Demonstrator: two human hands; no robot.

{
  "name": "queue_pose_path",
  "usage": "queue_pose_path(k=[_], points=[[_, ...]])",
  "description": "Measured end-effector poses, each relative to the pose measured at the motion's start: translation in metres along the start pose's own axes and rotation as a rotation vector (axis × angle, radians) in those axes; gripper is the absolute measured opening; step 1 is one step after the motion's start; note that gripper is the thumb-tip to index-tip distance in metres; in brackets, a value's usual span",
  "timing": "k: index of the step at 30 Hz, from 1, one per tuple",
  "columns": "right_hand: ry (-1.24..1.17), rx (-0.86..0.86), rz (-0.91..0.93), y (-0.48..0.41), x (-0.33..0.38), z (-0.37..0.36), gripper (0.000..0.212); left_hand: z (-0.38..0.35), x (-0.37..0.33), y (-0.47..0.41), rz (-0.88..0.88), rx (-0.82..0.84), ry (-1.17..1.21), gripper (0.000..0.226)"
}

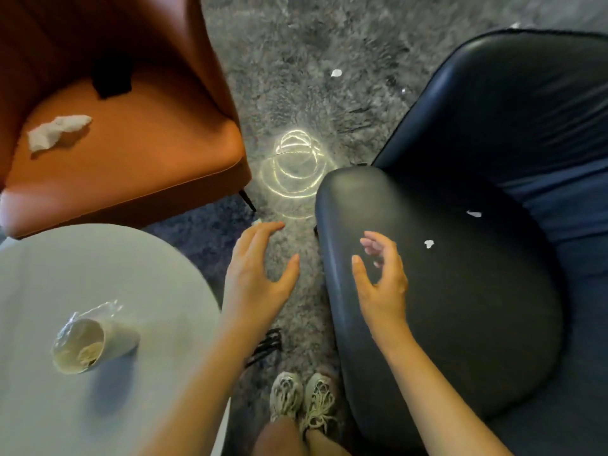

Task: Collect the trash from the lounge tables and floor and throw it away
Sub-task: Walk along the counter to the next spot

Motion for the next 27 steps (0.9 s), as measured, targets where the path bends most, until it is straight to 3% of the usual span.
queue_pose_path(k=[14,27], points=[[0.050,-0.368,-0.343,-0.030,-0.128,0.135,0.034,-0.182,-0.066,-0.098,-0.186,0.472,-0.023,0.032],[0.151,-0.506,-0.540,-0.164,-0.279,0.194,0.036,-0.382,-0.028,-0.174,-0.125,0.779,-0.092,0.038]])
Point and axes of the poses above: each hand's wrist, its own y-axis away from the middle knuckle, its own z-axis out of the back of the hand, x = y × z, the point moved 4 cm from there along -y, towards the middle knuckle, and after that the axes turned 10 degrees about x, right-handed, at the moved point
